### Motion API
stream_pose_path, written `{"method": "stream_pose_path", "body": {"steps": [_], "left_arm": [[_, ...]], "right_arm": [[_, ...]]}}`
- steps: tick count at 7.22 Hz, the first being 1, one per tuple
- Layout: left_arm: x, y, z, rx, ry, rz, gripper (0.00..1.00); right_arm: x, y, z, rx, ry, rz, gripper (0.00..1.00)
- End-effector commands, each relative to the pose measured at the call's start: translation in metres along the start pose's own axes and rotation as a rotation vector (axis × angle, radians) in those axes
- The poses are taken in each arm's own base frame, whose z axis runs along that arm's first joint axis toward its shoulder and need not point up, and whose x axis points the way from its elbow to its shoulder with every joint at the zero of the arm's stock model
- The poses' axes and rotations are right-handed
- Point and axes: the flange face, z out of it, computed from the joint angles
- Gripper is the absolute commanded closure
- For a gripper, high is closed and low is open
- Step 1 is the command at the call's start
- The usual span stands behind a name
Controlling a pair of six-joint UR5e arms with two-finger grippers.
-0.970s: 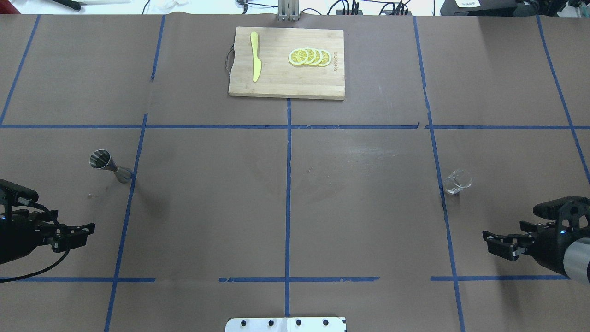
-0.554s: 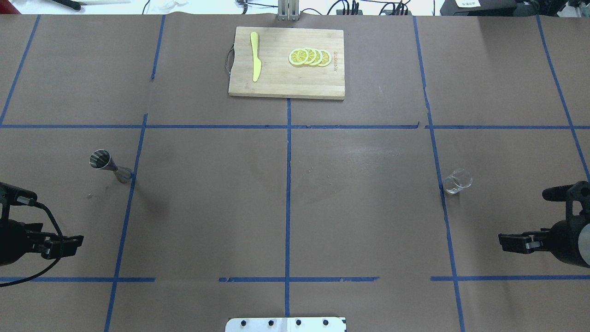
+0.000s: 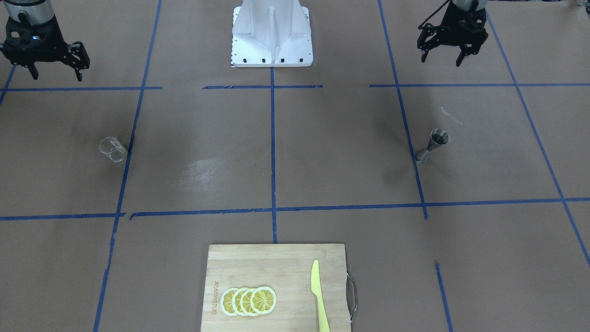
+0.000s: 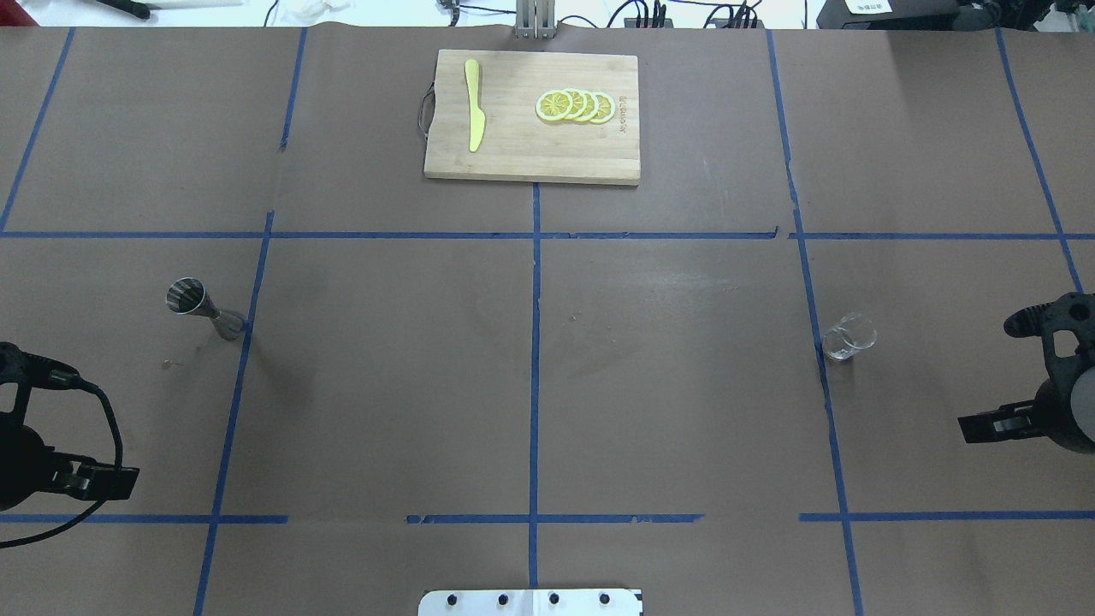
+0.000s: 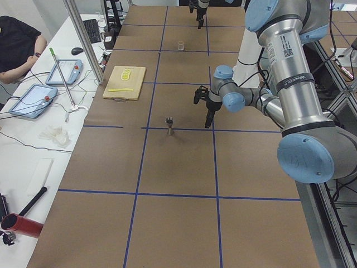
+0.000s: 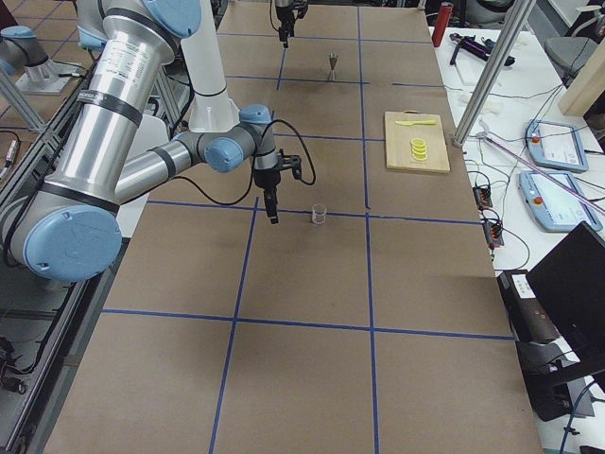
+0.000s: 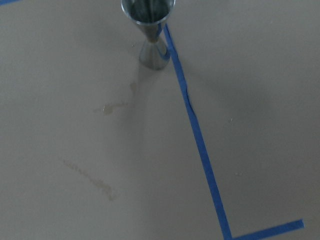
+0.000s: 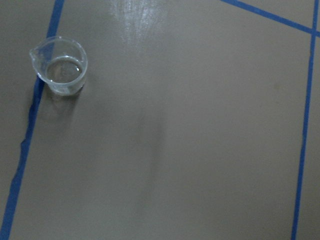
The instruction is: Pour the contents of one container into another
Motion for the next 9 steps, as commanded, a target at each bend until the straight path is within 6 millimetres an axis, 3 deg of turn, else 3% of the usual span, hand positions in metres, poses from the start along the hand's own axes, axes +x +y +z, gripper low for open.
{"method": "stream_pose_path", "body": {"steps": [1,2,3,4,5,6,7,8,9], "left_arm": [[0.051,-0.028,-0.02,-0.075,-0.111,-0.028,0.0],[0.088,-0.052,-0.036,-0.08,-0.131,-0.039,0.0],[0.118,-0.083,-0.052,-0.066,-0.138,-0.051,0.0],[0.127,-0.116,-0.06,-0.072,-0.145,-0.027,0.0],[0.116,-0.154,-0.078,-0.046,-0.14,0.004,0.0],[0.085,-0.19,-0.1,-0.005,-0.147,0.067,0.0],[0.042,-0.22,-0.115,-0.003,-0.142,0.151,0.0],[-0.018,-0.257,-0.138,0.024,-0.103,0.213,0.0],[-0.092,-0.285,-0.152,0.028,-0.078,0.237,0.0]], "right_arm": [[-0.013,-0.045,-0.022,-0.059,0.111,-0.062,0.0],[-0.025,-0.068,-0.036,-0.083,0.138,-0.128,0.0],[-0.023,-0.098,-0.06,-0.081,0.144,-0.167,0.0],[-0.003,-0.117,-0.074,-0.092,0.121,-0.162,0.0],[0.026,-0.138,-0.081,-0.114,0.051,-0.164,0.0],[0.062,-0.153,-0.079,-0.142,-0.003,-0.185,0.0],[0.095,-0.166,-0.078,-0.148,-0.071,-0.176,0.0],[0.127,-0.177,-0.07,-0.145,-0.18,-0.159,0.0],[0.164,-0.185,-0.061,-0.141,-0.287,-0.121,0.0]]}}
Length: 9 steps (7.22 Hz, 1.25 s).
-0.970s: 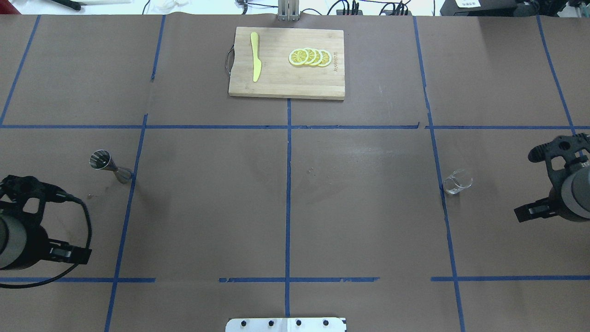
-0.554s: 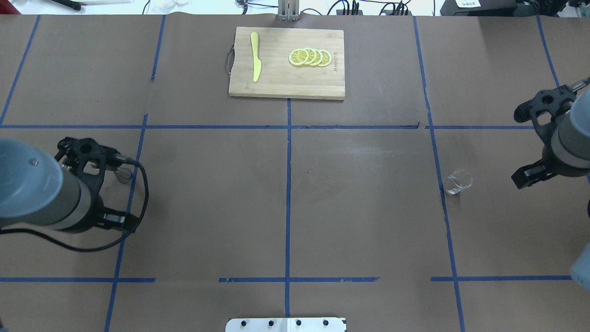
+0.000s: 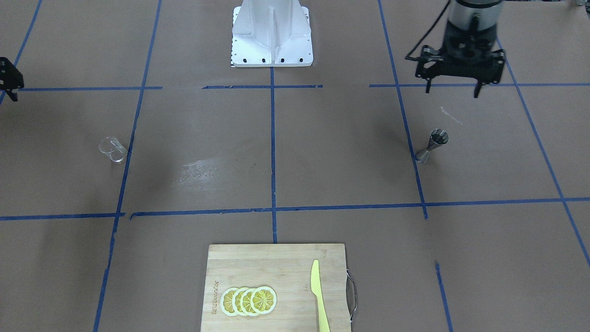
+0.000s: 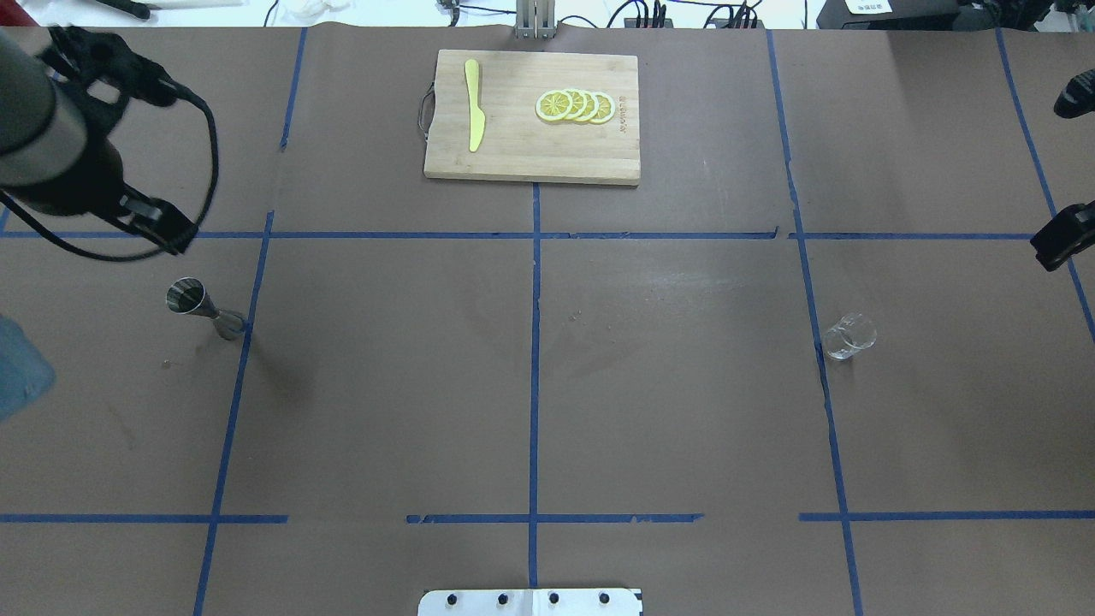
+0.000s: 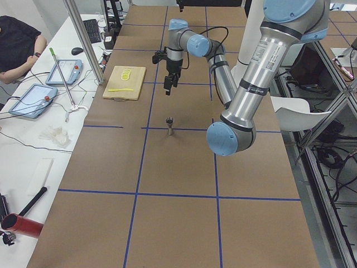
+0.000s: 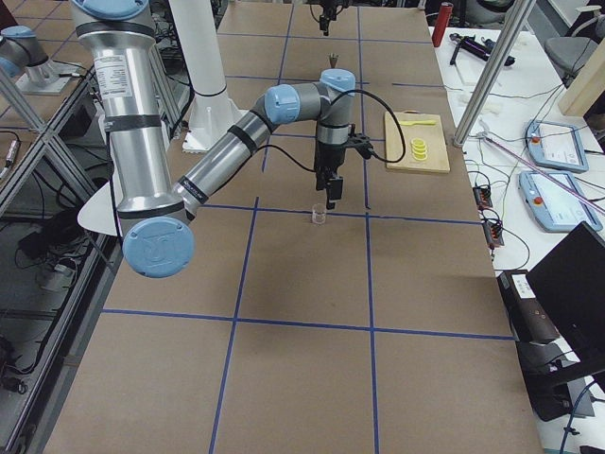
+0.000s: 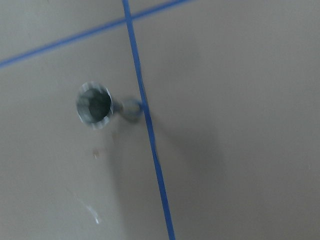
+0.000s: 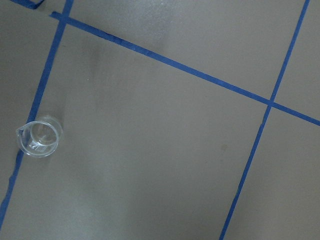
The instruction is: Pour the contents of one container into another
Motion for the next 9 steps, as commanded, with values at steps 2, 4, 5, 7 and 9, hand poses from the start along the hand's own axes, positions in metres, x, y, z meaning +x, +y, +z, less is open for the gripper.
{"method": "stream_pose_path", "body": {"steps": [2,4,5,7,9], "left_arm": [[-0.225,-0.01,0.011,0.005,0.078,0.058,0.0],[-0.331,0.044,0.067,0.066,0.063,-0.026,0.0],[-0.356,0.068,0.097,0.111,0.049,-0.013,0.0],[-0.374,0.125,0.14,0.058,0.069,-0.056,0.0],[-0.378,0.169,0.17,-0.012,0.124,-0.165,0.0]], "right_arm": [[0.127,0.009,0.021,0.054,-0.233,0.029,0.0],[0.183,0.016,0.053,0.106,-0.215,0.06,0.0],[0.193,0.016,0.068,0.107,-0.213,0.063,0.0],[0.207,0.017,0.091,0.063,-0.228,0.217,0.0],[0.209,0.019,0.094,0.075,-0.232,0.211,0.0]]}}
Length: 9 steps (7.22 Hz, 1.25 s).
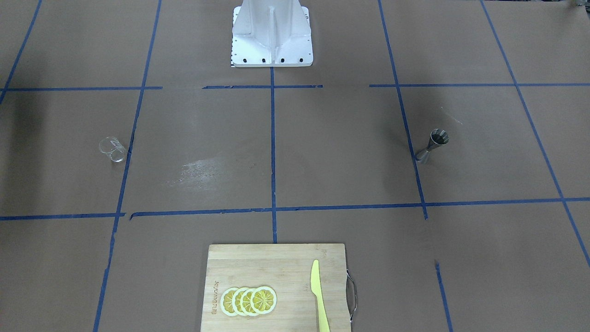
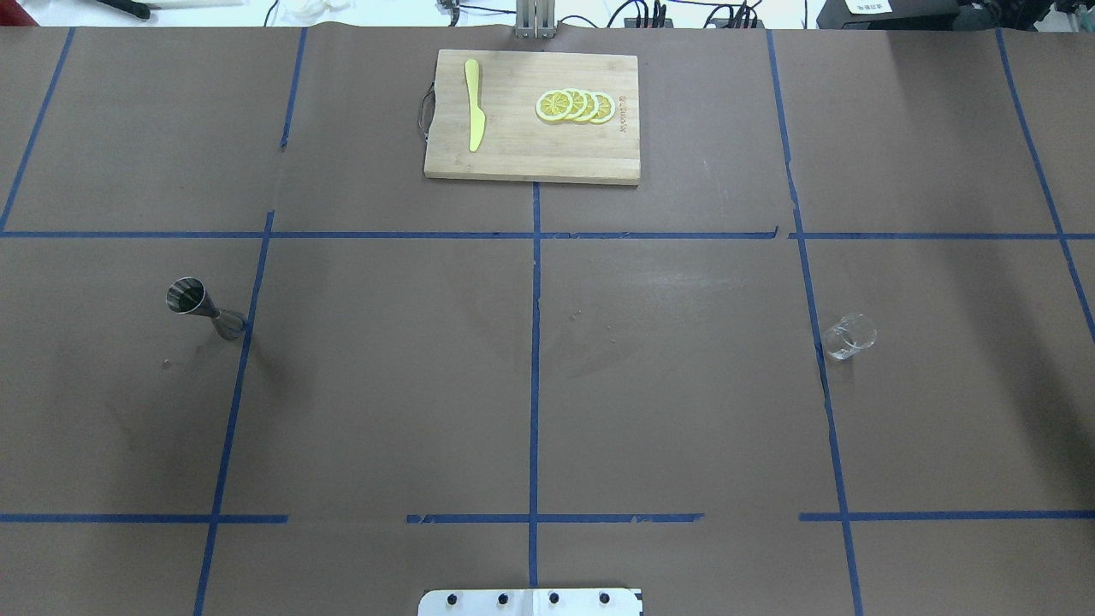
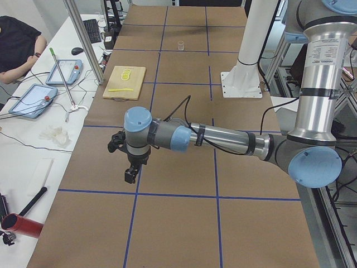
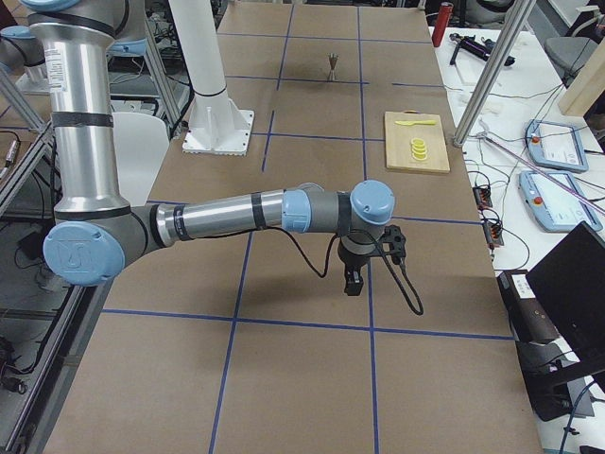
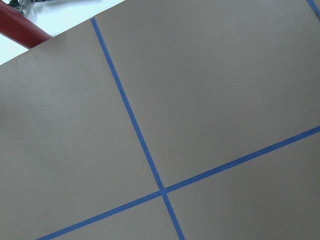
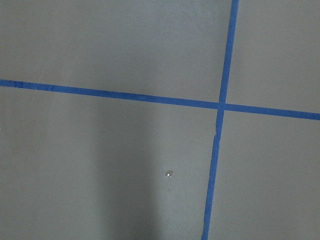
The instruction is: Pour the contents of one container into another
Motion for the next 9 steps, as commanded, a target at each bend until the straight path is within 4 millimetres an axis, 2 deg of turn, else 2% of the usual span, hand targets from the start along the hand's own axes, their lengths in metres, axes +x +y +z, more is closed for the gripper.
{"method": "stream_pose_path", "body": {"steps": [1,3,5,6,7,9], "left_arm": [[-0.005,0.027,0.019,-0.036,0.059,-0.175,0.0],[-0.017,0.034,0.035,-0.064,0.063,-0.201,0.0],[-0.016,0.033,0.032,-0.058,0.061,-0.197,0.0],[-0.014,0.031,0.032,-0.057,0.061,-0.193,0.0],[-0.014,0.031,0.031,-0.057,0.061,-0.195,0.0],[-0.013,0.03,0.028,-0.051,0.06,-0.194,0.0]], "right_arm": [[0.005,0.001,0.002,0.005,-0.003,0.013,0.0],[0.013,0.005,0.009,0.014,-0.005,0.006,0.0],[0.043,0.012,0.033,0.047,-0.022,-0.002,0.0],[0.047,0.013,0.035,0.044,-0.023,0.014,0.0],[0.047,0.012,0.035,0.044,-0.024,0.021,0.0],[0.029,-0.008,0.017,0.079,-0.029,0.145,0.0]]}}
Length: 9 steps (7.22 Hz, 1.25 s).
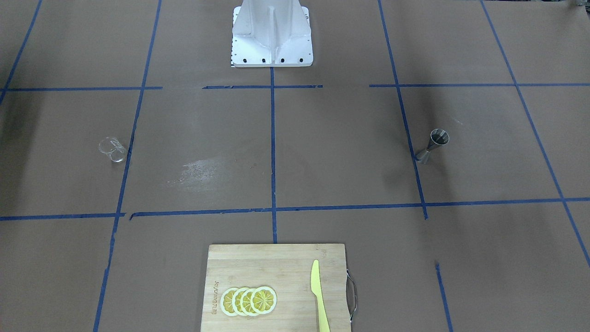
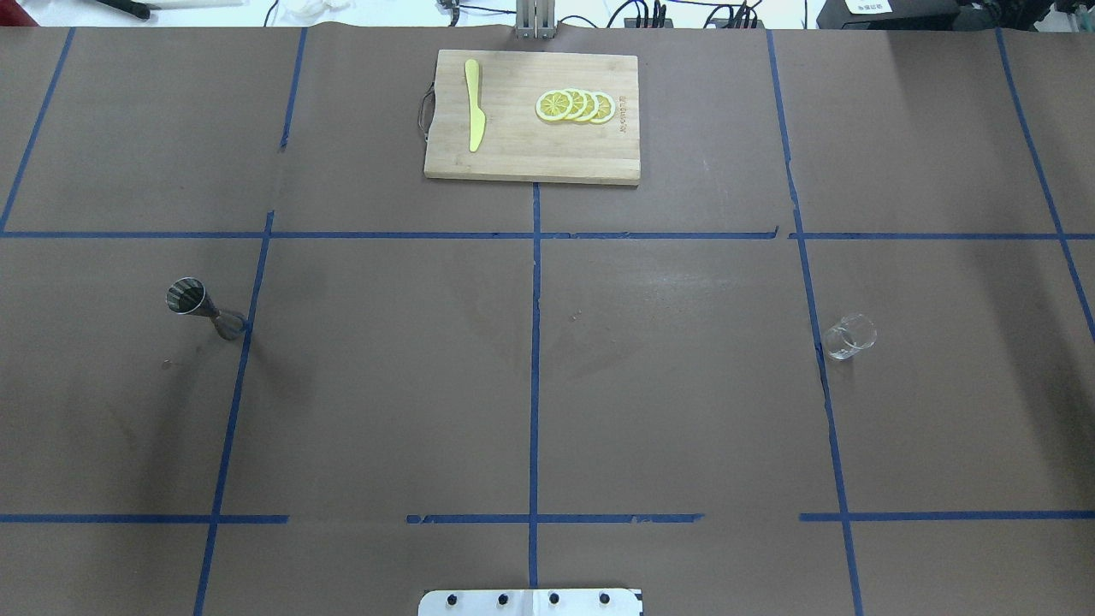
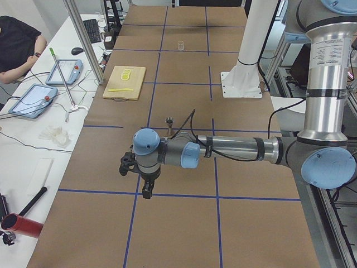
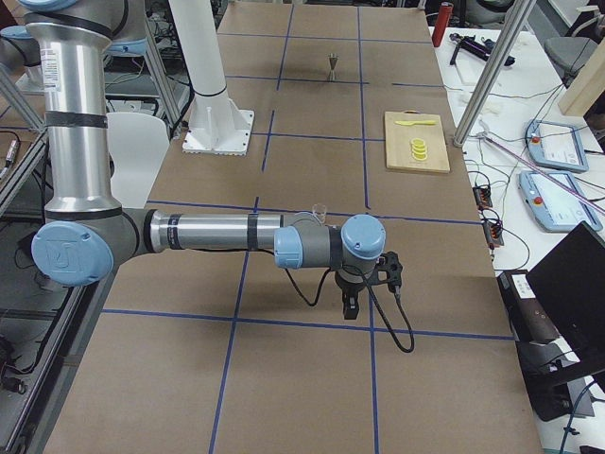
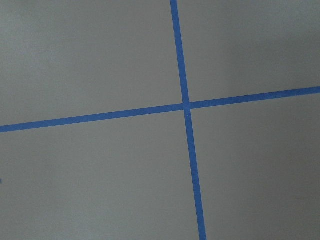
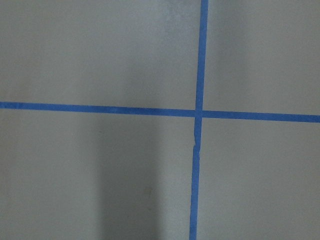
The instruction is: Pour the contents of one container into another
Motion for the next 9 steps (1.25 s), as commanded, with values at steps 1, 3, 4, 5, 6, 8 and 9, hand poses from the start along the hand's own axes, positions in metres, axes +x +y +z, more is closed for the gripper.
{"method": "stream_pose_path", "body": {"steps": [1,3,4,5,6,8,9], "left_arm": [[0.001,-0.001,-0.002,0.004,0.0,0.002,0.0],[0.001,-0.001,-0.002,0.004,0.0,0.007,0.0],[0.002,0.0,-0.003,0.006,0.0,0.009,0.0],[0.004,-0.001,-0.005,0.011,0.0,0.014,0.0],[0.004,-0.002,-0.006,0.013,0.0,0.018,0.0],[0.005,-0.003,-0.007,0.027,-0.001,0.03,0.0],[0.006,-0.003,-0.007,0.031,-0.001,0.039,0.0]], "right_arm": [[-0.009,-0.01,-0.009,0.019,-0.003,0.071,0.0],[-0.004,-0.008,-0.012,0.027,-0.001,0.074,0.0],[-0.002,-0.007,-0.011,0.025,-0.001,0.076,0.0],[0.001,-0.005,-0.012,0.027,-0.001,0.084,0.0],[0.005,-0.003,-0.014,0.031,0.0,0.094,0.0],[0.005,-0.004,-0.015,0.033,-0.001,0.095,0.0],[0.006,-0.004,-0.014,0.031,0.0,0.098,0.0]]}}
